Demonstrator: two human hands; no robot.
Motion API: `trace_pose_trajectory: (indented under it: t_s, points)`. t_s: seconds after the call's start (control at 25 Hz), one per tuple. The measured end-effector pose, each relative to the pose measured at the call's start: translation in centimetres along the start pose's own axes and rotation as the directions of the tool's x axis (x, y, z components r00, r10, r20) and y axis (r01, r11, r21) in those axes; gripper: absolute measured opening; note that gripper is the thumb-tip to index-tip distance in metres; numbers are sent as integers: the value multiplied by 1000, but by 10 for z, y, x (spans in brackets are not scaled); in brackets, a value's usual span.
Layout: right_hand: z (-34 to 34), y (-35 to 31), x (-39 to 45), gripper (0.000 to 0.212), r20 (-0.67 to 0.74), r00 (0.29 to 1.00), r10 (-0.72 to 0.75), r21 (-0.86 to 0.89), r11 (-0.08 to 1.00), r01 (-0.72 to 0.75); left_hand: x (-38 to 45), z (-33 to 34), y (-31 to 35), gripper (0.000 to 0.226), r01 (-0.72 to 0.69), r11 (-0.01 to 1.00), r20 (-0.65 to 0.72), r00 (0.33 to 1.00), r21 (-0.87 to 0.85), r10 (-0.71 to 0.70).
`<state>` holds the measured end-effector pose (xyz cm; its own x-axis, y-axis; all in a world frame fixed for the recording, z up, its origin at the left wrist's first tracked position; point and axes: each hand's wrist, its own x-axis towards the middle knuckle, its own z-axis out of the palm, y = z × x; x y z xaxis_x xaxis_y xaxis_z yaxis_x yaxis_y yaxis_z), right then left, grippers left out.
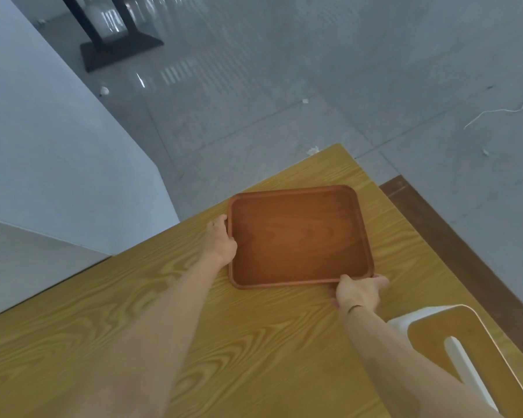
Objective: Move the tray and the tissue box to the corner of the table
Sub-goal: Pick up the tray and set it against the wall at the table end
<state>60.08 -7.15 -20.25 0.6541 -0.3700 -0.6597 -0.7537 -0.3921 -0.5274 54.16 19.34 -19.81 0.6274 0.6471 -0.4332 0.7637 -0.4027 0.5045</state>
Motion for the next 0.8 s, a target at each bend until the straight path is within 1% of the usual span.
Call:
trace_pose_trajectory:
  t_s: [0.12,0.32,0.4,0.52,0.6,0.68,0.8]
  points:
    - [-6,2,-7,51,65,997,-52,-11,999,53,-21,-2,-12,54,85,984,-22,996,-155,-90]
    - [-20,12,-32,56,193,972,-131,-37,989,140,-80,-18,-43,53,167,938,-87,976,-303,-202]
    - [-26,19,-46,60,255,953,-161,-1,986,167,-109,-26,-60,52,184,914,-124,962,-361,-243]
    - [-34,29,-73,62,353,912,-209,77,978,195,-160,-41,-90,52,206,889,-198,931,-409,-307]
    - [-38,37,-95,61,419,877,-235,89,972,217,-195,-52,-112,54,210,869,-249,904,-448,-347]
    - [-38,50,-120,59,496,826,-267,90,962,257,-232,-63,-136,56,201,850,-295,878,-487,-376]
    - [-34,69,-158,60,574,765,-291,100,953,287,-283,-76,-174,55,190,845,-379,829,-499,-410]
